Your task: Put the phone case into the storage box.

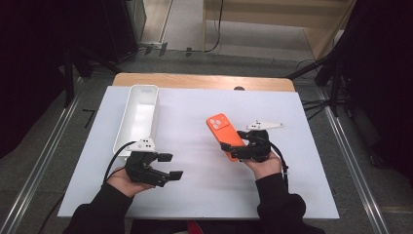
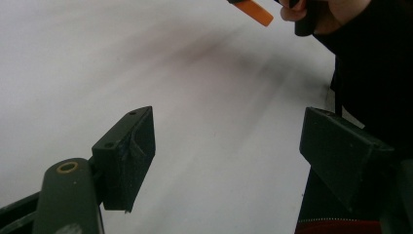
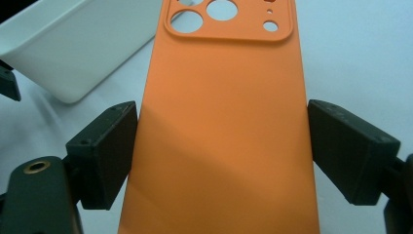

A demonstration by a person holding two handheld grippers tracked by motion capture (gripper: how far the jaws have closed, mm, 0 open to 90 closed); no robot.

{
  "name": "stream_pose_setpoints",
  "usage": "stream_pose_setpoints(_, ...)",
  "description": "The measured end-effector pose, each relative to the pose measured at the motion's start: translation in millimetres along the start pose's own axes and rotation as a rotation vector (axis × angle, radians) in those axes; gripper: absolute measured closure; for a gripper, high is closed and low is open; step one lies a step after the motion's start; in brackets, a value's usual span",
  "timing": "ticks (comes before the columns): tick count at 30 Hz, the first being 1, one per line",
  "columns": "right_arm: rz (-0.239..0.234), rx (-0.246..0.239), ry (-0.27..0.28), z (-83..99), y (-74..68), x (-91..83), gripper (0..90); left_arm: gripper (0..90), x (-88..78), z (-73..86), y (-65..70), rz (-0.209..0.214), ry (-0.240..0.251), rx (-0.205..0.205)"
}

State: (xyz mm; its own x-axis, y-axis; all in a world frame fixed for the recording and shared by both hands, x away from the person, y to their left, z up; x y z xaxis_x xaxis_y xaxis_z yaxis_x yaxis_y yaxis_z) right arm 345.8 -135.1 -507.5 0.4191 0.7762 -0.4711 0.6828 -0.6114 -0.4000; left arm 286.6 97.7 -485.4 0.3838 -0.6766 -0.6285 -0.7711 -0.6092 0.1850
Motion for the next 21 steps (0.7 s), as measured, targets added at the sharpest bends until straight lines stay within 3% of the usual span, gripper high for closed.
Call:
stream_pose_setpoints(7,0.033,-0.01,0.024,-3.0,-7.7,3.4,13.6,21.6,0.0,-14.7,-4.7,0.0,0.003,-0.022)
stream_pose_setpoints(10,0.087,-0.03,0.054,-5.3,-8.9,1.5,13.6,21.7,1.7,-20.0,-7.0,0.007,-0.001,-0.034)
stream_pose_setpoints(21,0.109,-0.056,0.115,-2.5,-23.6,4.3,13.6,21.7,9.3,-33.8,-14.0,-0.01,-0.022,-0.072)
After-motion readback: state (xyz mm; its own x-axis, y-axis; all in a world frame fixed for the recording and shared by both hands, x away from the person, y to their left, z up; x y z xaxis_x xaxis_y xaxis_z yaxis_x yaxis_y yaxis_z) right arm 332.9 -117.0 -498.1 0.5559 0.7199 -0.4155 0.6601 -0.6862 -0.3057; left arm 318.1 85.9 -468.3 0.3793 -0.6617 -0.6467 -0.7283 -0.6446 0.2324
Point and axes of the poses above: each handheld gripper's, and its own axes: x roughly forward along the jaws, z roughly out of its underside, y roughly to its right, the point moved 8 cm from there along x, roughly forward along the jaws, and after that the axes turned 13 degrees about -z, right-handed, at the moved point
